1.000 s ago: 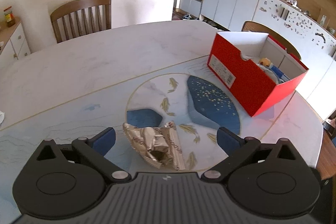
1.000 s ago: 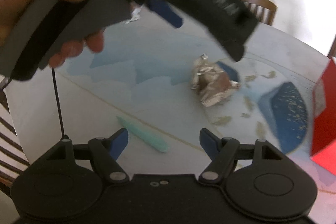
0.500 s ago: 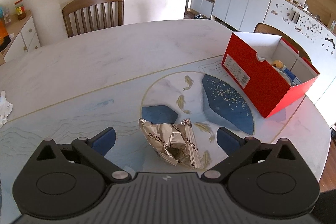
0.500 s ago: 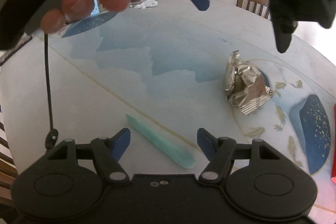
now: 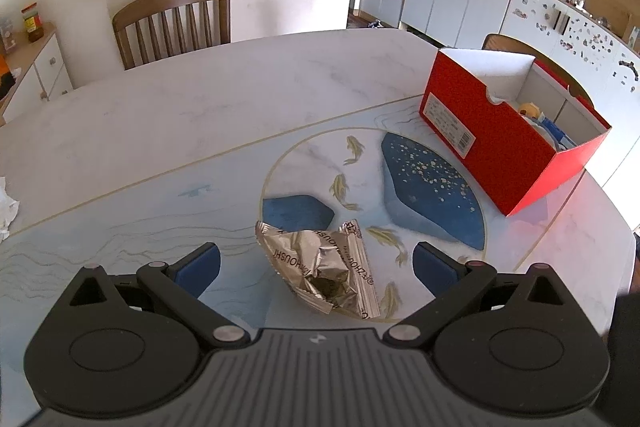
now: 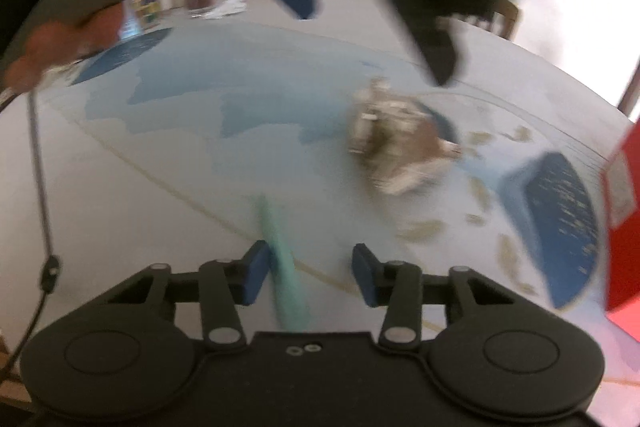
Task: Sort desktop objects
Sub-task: 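Grasp the silver-gold wrapper with the left tool while the right tool grasps the green stick, then carry the wrapper with the left tool while the right tool carries the green stick to the box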
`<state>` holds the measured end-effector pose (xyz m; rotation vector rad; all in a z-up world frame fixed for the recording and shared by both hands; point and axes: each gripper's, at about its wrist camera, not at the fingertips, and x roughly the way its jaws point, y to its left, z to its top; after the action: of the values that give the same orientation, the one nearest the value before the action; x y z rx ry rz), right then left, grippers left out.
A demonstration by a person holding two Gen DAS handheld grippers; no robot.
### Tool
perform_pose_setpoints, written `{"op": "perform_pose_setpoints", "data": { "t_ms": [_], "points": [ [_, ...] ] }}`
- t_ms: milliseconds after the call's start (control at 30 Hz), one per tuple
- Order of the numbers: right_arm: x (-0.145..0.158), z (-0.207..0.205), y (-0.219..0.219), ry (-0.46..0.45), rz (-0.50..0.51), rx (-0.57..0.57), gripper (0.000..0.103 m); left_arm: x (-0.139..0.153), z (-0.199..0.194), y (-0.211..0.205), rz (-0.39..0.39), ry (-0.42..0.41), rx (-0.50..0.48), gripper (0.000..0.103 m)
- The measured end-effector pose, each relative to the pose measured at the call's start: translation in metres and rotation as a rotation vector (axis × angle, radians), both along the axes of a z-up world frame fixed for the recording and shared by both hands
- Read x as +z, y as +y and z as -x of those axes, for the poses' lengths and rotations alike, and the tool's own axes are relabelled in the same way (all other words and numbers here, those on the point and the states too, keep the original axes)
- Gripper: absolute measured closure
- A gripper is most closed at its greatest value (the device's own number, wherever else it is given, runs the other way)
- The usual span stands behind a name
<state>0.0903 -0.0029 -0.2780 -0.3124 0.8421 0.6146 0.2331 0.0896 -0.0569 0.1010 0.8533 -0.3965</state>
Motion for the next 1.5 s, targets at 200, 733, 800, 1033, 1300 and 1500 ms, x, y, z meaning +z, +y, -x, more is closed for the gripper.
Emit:
{"op": "perform_pose_setpoints", "data": {
  "t_ms": [200,733,800,1033,1300,1500],
  "points": [
    [-0.001,-0.015,-0.04,-0.014,0.026,-0.114,0.073,-0.005,0.0,-0.007,-0.007,0.0,-0.022,0.0],
    [0.001,-0.02,-0.073,-0.044,0.066,-0.175,0.091,-0.046,-0.021,-0.025,-0.021,-0.015,0.012,0.0],
    [0.0,-0.02,-0.074,-0.046,0.065,-0.176,0.091,-0.051,-0.024,-0.026,-0.027,-0.012,0.017,0.0],
    [0.0,-0.02,-0.074,-0.043,0.062,-0.177,0.092,-0.063,-0.025,-0.03,-0.045,-0.022,0.004,0.01],
    [0.0,-0.021,-0.075,-0.029,0.053,-0.181,0.093,-0.068,-0.027,-0.028,-0.049,-0.007,0.012,0.044],
    [0.007,-0.021,-0.078,-0.026,0.035,-0.193,0.093,-0.068,-0.026,-0.028,-0.043,-0.004,0.002,0.05]
  ]
}}
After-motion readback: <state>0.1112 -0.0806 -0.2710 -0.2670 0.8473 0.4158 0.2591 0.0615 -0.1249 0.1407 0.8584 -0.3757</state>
